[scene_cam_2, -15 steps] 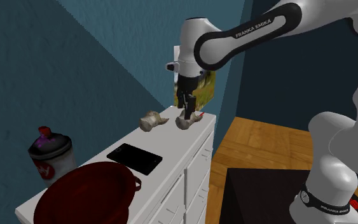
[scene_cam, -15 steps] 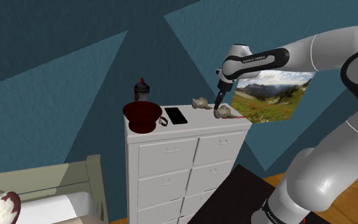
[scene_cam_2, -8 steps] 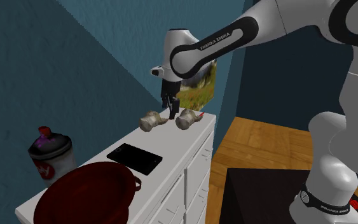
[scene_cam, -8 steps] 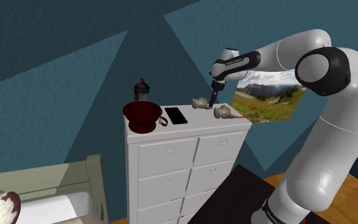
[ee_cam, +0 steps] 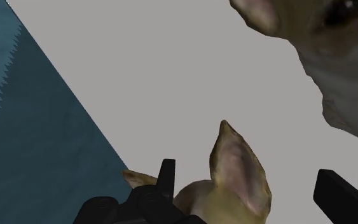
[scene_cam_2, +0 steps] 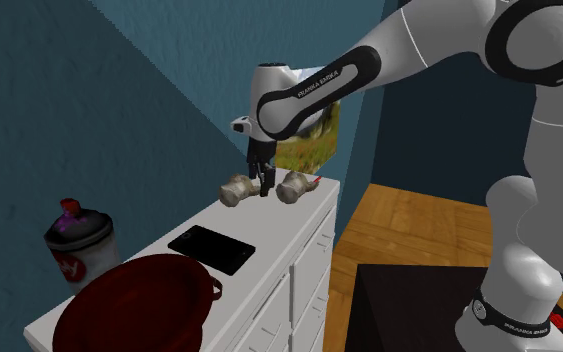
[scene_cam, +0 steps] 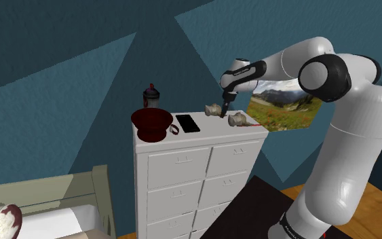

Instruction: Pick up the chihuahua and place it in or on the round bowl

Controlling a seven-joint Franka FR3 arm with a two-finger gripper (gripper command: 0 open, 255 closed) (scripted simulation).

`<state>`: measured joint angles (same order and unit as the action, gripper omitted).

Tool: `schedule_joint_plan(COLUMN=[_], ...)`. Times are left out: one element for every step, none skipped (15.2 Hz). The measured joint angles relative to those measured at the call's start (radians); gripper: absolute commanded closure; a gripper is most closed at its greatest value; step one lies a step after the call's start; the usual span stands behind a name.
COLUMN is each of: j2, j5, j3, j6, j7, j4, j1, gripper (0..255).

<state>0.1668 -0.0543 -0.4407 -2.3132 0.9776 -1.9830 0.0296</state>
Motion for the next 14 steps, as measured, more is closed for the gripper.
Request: schedule_joint_plan(j2=[0.009, 0.013, 0.016, 0.017, 0.017, 0.017, 0.018, 0.018, 0.018, 0.017, 0.018, 0.018, 0.018, 0.018], j5=[-0.006, -0.008, -0.010, -0.010, -0.010, -0.011, -0.011, -0.011, -0.011, -0.011, -0.011, -0.011, -0.011, -0.011], j3=[0.001, 0.001, 0.001, 0.002, 0.002, 0.002, 0.002, 0.002, 0.002, 0.002, 0.002, 0.002, 0.002, 0.002], j6=[-0.008, -0.014, -0.016, -0.017, -0.018, -0.018, -0.018, -0.018, -0.018, -0.018, -0.018, -0.018, -0.018, -0.018], j7=[0.006, 0.007, 0.007, 0.007, 0.007, 0.007, 0.007, 0.007, 0.007, 0.007, 0.007, 0.007, 0.008, 0.008], j4=[0.000, -0.002, -0.002, -0.002, -0.002, -0.002, -0.002, -0.002, -0.002, -0.002, -0.002, -0.002, -0.002, -0.002], j1=[0.003, 0.003, 0.003, 0.003, 0.003, 0.004, 0.004, 0.004, 0.004, 0.004, 0.004, 0.004, 0.004, 0.004], gripper=[0, 0, 0, 0, 0, 0, 0, 255, 255, 255, 255, 255, 255, 255])
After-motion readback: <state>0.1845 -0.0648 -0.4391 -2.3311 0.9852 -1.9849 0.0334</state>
